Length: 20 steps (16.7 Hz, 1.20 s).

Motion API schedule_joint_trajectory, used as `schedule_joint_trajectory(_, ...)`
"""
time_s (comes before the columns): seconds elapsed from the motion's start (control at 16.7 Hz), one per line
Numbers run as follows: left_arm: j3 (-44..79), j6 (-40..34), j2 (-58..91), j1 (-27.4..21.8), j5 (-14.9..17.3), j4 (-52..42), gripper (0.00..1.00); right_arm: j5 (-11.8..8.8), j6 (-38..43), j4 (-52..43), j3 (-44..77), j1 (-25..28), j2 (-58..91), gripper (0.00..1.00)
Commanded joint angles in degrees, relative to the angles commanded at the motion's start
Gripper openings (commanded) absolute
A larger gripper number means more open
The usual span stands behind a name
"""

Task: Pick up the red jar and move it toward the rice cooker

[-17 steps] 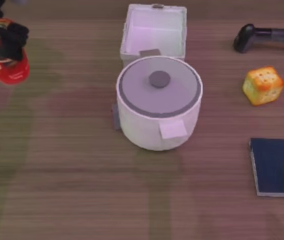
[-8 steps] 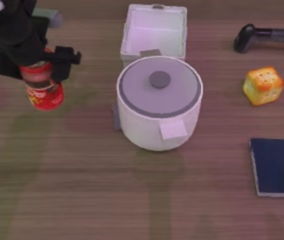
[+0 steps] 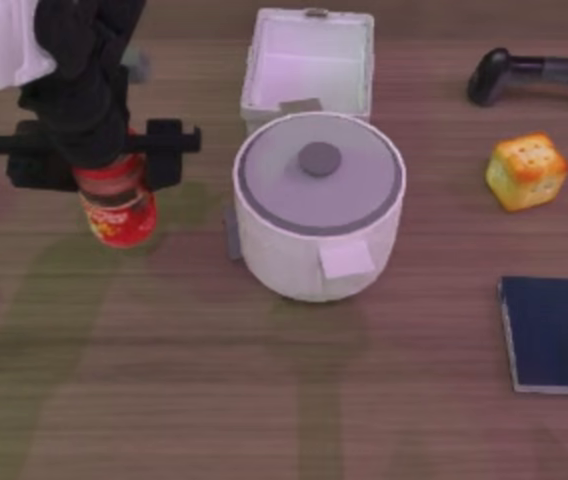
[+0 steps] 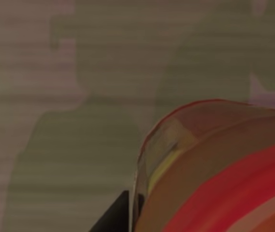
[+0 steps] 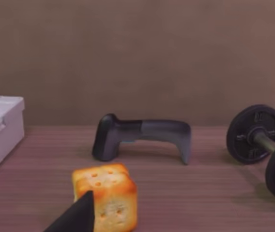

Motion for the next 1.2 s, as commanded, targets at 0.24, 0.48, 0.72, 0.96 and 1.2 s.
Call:
schedule_joint_trajectory(0.24, -0.4, 0.2, 0.7, 0.4, 0.2, 0.9, 0.00, 0.0, 0.0, 0.0, 0.0, 0.0, 0.0, 1.00)
schedule_joint_trajectory(0.48, -3.3, 0.4, 3.7, 0.6, 0.2, 7.3, 0.00, 0.0, 0.0, 0.0, 0.0, 0.0, 0.0, 1.00)
schedule_joint_trajectory(0.72, -4.6, 0.7, 5.0, 0.6, 0.2, 9.7, 0.00, 0.0, 0.0, 0.0, 0.0, 0.0, 0.0, 1.00)
schedule_joint_trajectory(0.96, -4.6, 0.7, 5.0, 0.6, 0.2, 9.7, 0.15, 0.0, 0.0, 0.0, 0.0, 0.0, 0.0, 1.00)
schedule_joint_trajectory(1.2, -4.6, 0.7, 5.0, 0.6, 0.2, 9.7, 0.45, 0.0, 0.0, 0.0, 0.0, 0.0, 0.0, 1.00)
